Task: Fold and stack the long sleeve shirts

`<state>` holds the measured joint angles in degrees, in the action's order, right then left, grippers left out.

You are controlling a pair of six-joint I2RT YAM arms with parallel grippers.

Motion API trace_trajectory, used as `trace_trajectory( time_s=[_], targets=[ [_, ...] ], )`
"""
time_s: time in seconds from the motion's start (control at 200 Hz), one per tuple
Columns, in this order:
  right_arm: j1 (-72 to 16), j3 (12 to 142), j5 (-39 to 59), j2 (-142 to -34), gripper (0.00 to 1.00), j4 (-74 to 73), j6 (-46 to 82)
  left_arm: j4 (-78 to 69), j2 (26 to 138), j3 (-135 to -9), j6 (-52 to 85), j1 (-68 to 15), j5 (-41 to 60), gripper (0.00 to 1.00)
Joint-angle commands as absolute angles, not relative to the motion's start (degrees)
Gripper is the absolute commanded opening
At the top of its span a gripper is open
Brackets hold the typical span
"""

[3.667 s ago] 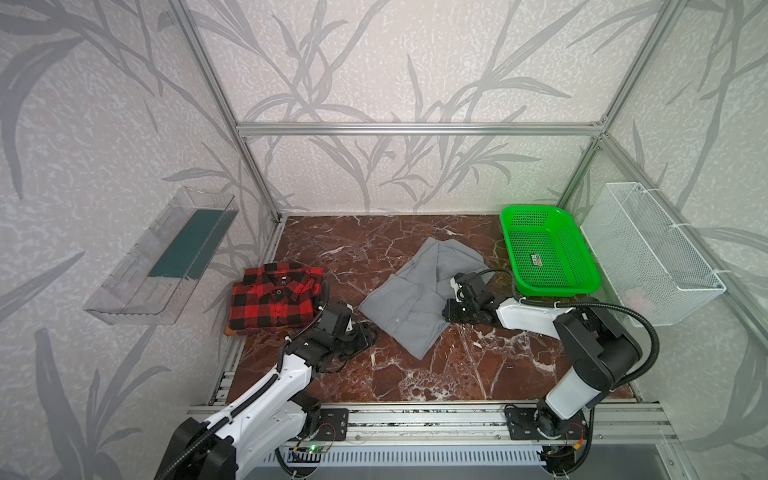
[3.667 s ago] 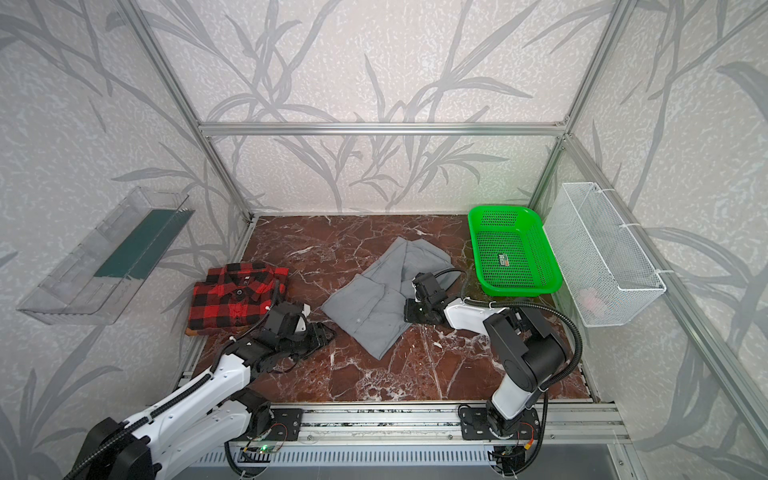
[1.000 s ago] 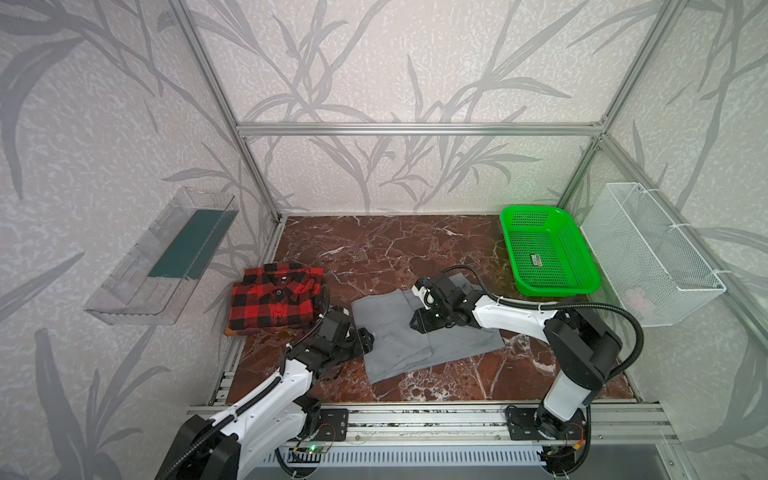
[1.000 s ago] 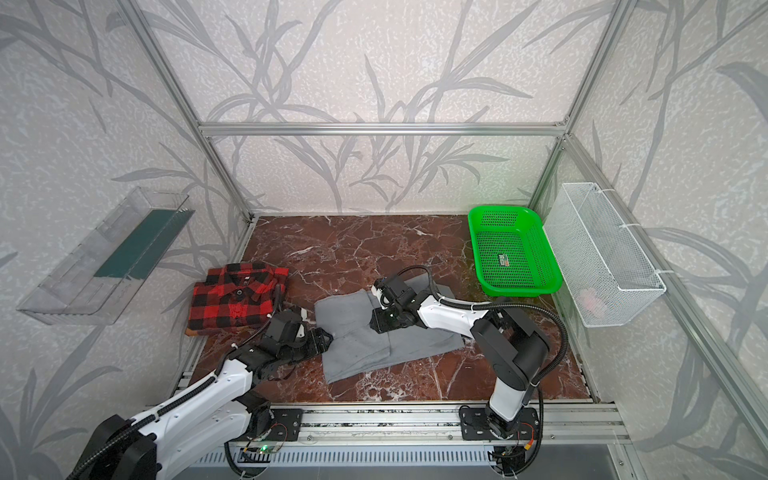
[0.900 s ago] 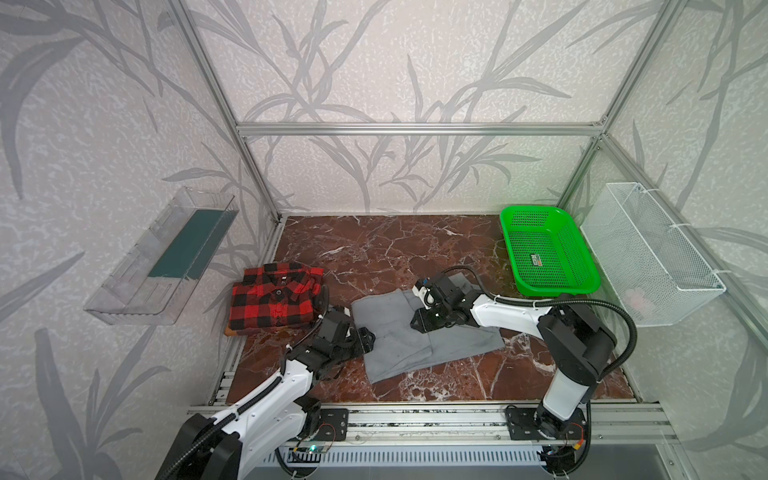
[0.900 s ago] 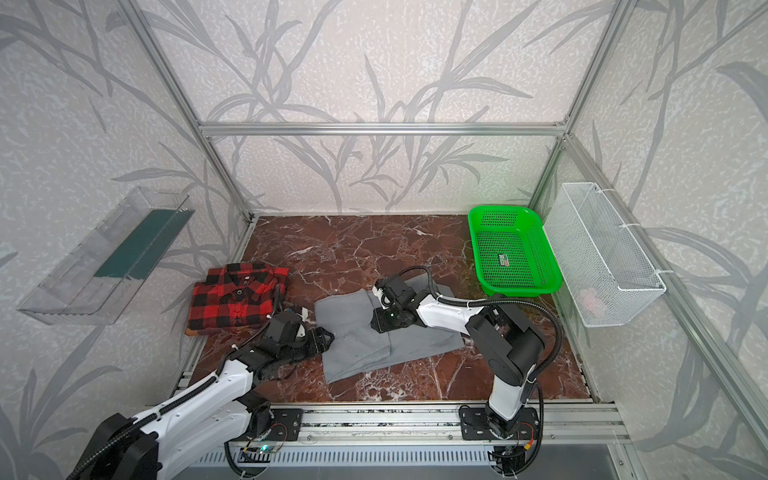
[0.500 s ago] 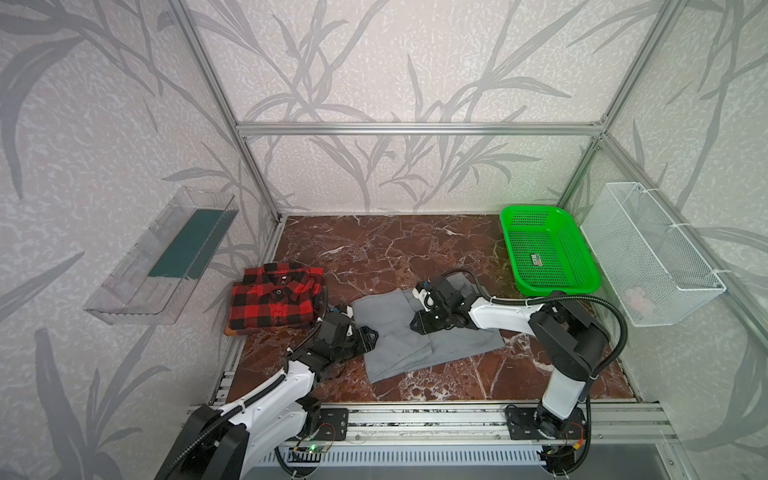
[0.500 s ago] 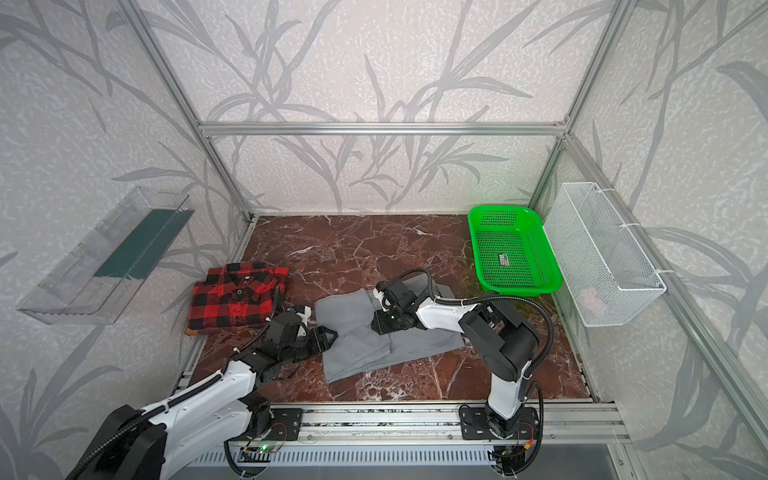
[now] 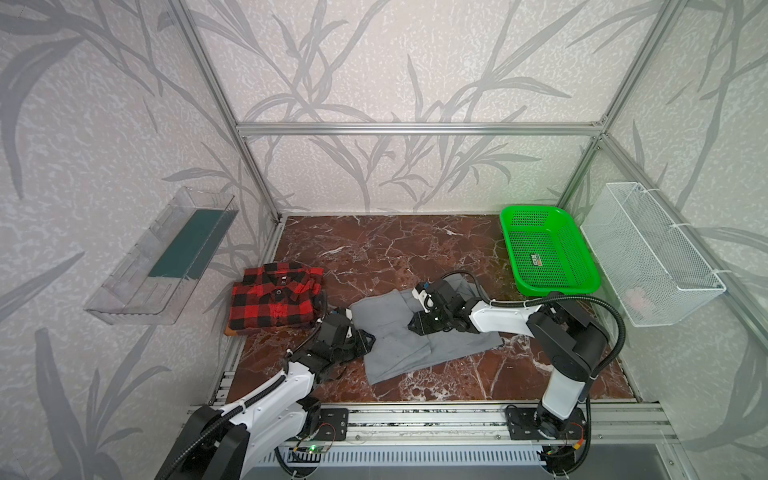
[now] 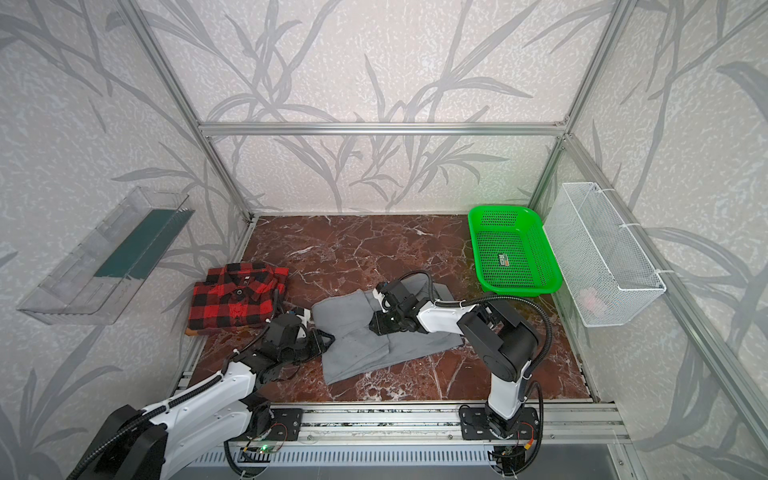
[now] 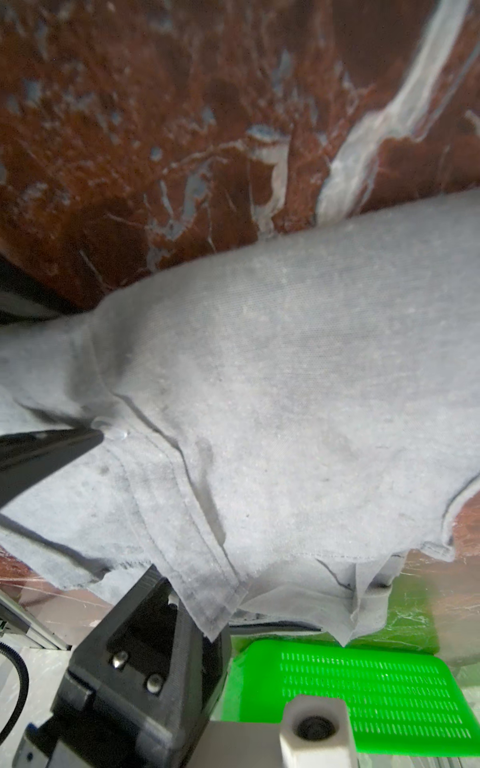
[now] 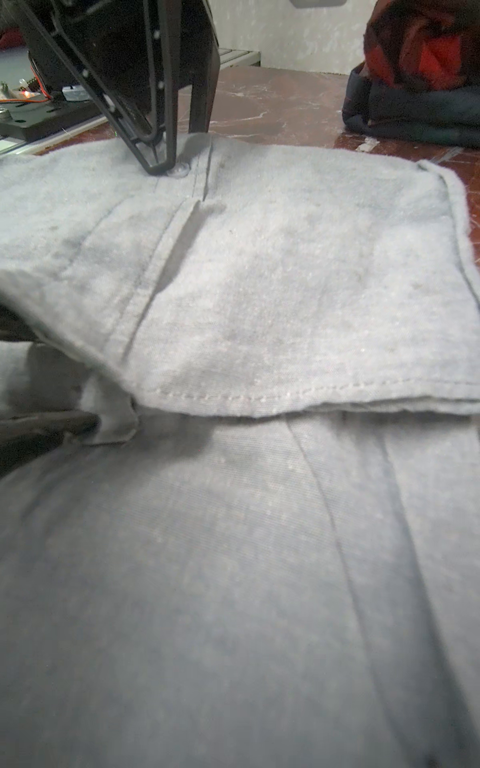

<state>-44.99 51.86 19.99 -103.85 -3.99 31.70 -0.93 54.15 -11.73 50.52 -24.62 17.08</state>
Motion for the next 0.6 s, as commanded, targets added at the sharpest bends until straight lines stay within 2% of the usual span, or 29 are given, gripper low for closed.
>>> trace_trajectory(
  time_s=[0.0, 0.045, 0.24, 0.27, 0.36, 0.595],
  targets=[
    [-45.92, 49.44, 20.21, -106.34, 0.29, -1.98, 32.76, -2.11, 52.36, -11.59, 51.36, -24.52, 17.14, 0.31],
    [-46.06, 49.18, 20.38, -106.37, 0.29, -2.35, 32.95, -2.29, 51.93, -11.66, 51.43, -24.51, 16.73, 0.28],
    [-46.64, 48.87, 20.22, -106.24, 0.28, -2.46, 33.05, -2.41, 51.48, -12.94, 50.80, -24.51, 16.74, 0.25],
    [-46.67, 48.93, 20.21, -106.21, 0.28, -2.38, 33.03, -2.35, 51.37, -13.16, 50.56, -24.50, 16.81, 0.21],
    [-46.71, 48.96, 20.45, -105.91, 0.28, -2.29, 32.96, -0.81, 50.97, -13.97, 50.27, -24.48, 16.25, 0.00],
    [-46.63, 48.95, 21.51, -100.02, 0.29, -0.93, 32.74, 12.08, 46.54, -19.25, 48.29, -24.43, 10.40, 0.00]
  ],
)
